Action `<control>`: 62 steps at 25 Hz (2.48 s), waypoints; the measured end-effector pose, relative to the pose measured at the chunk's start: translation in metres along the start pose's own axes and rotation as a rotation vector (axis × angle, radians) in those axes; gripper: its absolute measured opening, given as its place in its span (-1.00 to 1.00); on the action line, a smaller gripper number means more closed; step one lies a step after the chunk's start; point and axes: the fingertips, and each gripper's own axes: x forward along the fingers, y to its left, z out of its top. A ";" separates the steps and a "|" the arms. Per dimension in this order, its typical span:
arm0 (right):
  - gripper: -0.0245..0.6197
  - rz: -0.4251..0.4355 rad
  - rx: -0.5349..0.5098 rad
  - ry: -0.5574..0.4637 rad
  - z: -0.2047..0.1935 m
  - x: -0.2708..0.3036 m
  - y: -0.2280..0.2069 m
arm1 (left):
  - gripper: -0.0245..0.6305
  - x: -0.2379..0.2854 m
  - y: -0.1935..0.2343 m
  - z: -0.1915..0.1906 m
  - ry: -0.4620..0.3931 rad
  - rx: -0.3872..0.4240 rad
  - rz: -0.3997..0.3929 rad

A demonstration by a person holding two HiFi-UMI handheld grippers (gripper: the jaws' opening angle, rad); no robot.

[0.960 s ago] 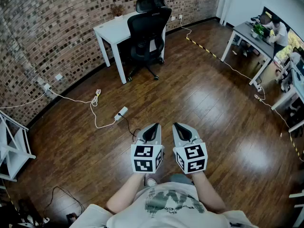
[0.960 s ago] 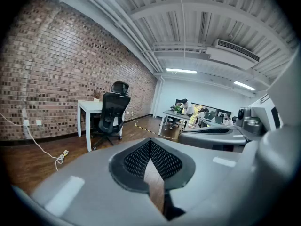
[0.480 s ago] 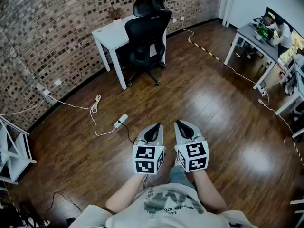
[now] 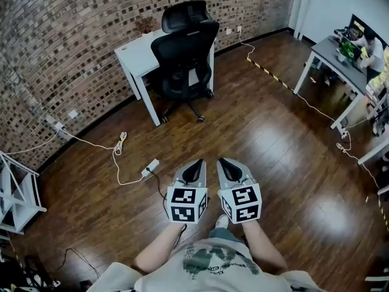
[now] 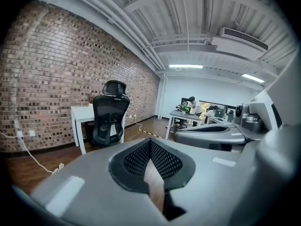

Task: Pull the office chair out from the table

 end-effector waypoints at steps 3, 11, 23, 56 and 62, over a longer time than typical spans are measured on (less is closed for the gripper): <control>-0.90 0.020 0.004 -0.001 0.003 0.015 -0.029 | -0.88 0.032 -0.005 0.008 0.008 0.003 0.017; -0.90 0.070 0.012 -0.013 0.019 0.047 -0.087 | -0.88 0.093 -0.013 0.033 0.010 0.009 0.058; -0.90 0.080 -0.007 -0.048 0.039 0.092 -0.135 | -0.88 0.155 0.007 0.065 -0.033 0.015 0.092; -0.90 0.088 -0.077 -0.034 0.160 0.409 -0.245 | -0.88 0.403 0.212 0.199 -0.088 -0.056 0.106; -0.90 0.134 -0.084 -0.044 0.170 0.447 -0.249 | -0.88 0.428 0.237 0.208 -0.087 -0.058 0.146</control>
